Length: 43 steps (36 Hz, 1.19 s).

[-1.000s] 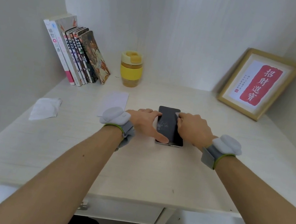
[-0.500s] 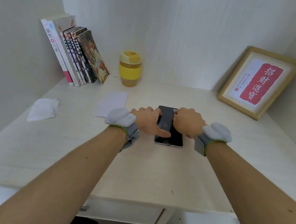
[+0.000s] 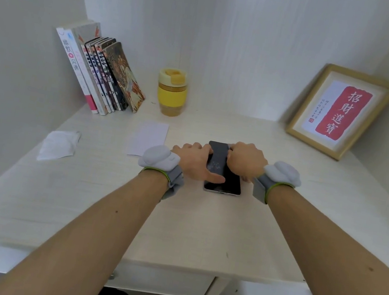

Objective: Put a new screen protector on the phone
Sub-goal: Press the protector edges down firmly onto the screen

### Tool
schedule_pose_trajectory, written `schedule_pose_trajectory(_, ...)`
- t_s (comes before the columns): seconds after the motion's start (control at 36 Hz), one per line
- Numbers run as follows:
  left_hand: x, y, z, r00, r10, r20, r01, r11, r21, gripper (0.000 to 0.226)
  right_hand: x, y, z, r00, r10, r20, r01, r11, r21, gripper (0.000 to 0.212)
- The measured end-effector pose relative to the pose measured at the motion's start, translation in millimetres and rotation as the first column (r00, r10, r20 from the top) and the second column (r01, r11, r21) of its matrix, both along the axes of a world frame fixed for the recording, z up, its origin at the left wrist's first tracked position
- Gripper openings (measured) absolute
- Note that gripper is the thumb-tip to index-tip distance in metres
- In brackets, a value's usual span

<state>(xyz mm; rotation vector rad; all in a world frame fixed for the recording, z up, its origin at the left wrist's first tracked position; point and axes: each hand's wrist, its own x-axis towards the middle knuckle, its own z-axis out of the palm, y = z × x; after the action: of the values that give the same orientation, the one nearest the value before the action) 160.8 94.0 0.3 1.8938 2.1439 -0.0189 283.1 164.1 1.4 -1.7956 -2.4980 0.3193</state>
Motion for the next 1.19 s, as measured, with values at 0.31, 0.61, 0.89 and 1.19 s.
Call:
schedule_pose_trajectory(0.31, 0, -1, -2, 1.000, 0.012, -0.011, -0.012, 1.000, 0.011, 0.092, 39, -16, -8, 0.971, -0.073, -0.229, 0.079, 0.997, 0.015, 0.029)
schedule_pose_trajectory(0.61, 3, -4, -4, 1.000, 0.025, 0.018, -0.025, 1.000, 0.019, 0.096, 50, -65, 6, 0.993, 0.085, -0.077, -0.089, 0.995, -0.041, 0.032)
schedule_pose_trajectory(0.89, 3, -5, -3, 0.998, 0.031, 0.049, -0.032, 0.999, 0.028, 0.094, 34, -44, -7, 0.997, 0.055, -0.049, -0.054, 0.998, 0.032, 0.031)
schedule_pose_trajectory(1.19, 3, -3, -4, 0.999, 0.027, 0.043, -0.028, 0.999, 0.034, 0.095, 38, -49, -16, 0.992, 0.088, -0.085, -0.084, 0.995, 0.048, 0.019)
